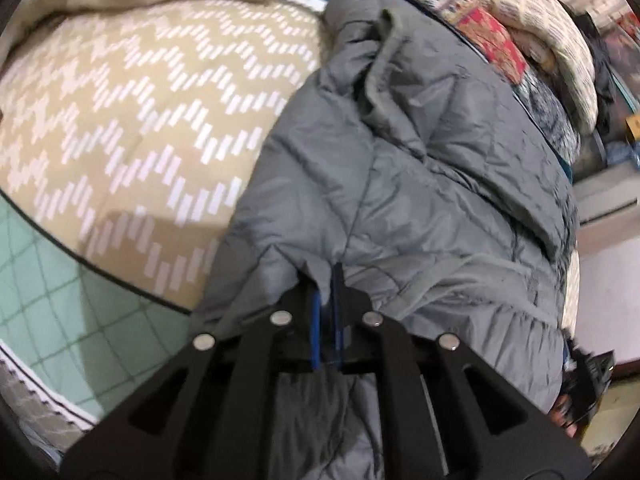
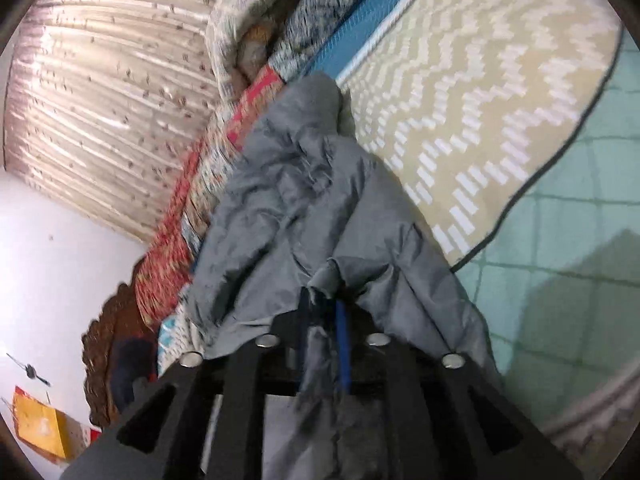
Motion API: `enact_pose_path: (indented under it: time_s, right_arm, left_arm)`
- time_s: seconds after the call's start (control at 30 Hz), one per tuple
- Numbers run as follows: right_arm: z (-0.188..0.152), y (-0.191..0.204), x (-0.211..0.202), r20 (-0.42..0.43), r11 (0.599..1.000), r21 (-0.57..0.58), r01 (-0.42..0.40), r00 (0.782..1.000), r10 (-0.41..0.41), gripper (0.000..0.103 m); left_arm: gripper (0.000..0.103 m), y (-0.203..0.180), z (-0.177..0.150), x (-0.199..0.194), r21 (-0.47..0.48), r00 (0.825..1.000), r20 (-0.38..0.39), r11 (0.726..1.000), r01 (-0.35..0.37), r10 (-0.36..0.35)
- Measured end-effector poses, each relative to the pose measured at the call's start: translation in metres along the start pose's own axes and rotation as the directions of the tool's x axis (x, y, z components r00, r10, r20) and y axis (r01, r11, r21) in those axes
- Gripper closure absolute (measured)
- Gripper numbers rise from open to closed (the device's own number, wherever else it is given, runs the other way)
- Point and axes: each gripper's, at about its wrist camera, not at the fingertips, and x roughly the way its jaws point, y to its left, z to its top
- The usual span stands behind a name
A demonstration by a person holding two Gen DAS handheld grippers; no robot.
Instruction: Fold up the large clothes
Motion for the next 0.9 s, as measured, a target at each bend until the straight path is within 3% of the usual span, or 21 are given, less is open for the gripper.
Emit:
enact_pose_path:
  time_s: [0.07,0.13,0.23,0.37,0.47,0.53,0.67,0.8,0.9]
  right_arm:
    - [-0.002,0.006,-0.022,0.07,1.0,-0.023,-0.009,0.998,0.01,0.031]
    - [-0.004,0.015,-0.039,0.126,0.998,-0.065,0.017,0.992,-0.008,0.038]
    - [-0.009,0.034,-0.054,0.137,0.983,-0.17,0.074,0.989,-0.051,0.038]
    - [-0.029,0.069,-0.043,0.08,0.923,-0.372,0.097,0.994,-0.072,0.038]
    - [-0.046,0.091,-0.011,-0.016,0.875,-0.473,0.098,0.993,-0.12,0.038]
    - [-0.056,0.101,0.009,-0.047,0.845,-0.523,0.108,0.987,-0.155,0.038]
    - [-0.066,0.105,0.047,-0.06,0.777,-0.606,0.17,0.964,-0.258,0.038]
    - [-0.059,0.101,0.077,-0.073,0.751,-0.628,0.202,0.946,-0.315,0.038]
    - [-0.049,0.095,0.1,-0.105,0.75,-0.63,0.203,0.934,-0.342,0.038]
  left_arm:
    - [0.095,0.004,-0.003,-0.013,-0.005,0.999,0.016,0.999,0.049,-0.049]
    - [0.094,0.015,-0.01,-0.037,-0.006,0.992,0.065,0.994,0.111,-0.111]
    - [0.093,0.033,-0.02,-0.068,-0.009,0.983,0.139,0.992,0.126,-0.124]
    - [0.093,0.039,-0.029,-0.102,0.005,0.968,0.221,0.992,0.123,-0.121]
    - [0.093,0.007,-0.037,-0.11,0.141,0.964,0.221,0.983,0.119,-0.149]
    - [0.093,-0.024,-0.046,-0.1,0.26,0.969,0.187,0.959,0.113,-0.164]
    - [0.093,-0.068,-0.055,-0.06,0.431,0.983,0.152,0.902,0.027,-0.102]
    - [0.093,-0.075,-0.051,-0.019,0.465,0.992,0.128,0.883,-0.065,0.006]
    - [0.093,-0.069,-0.041,0.01,0.462,0.986,0.123,0.873,-0.155,0.11]
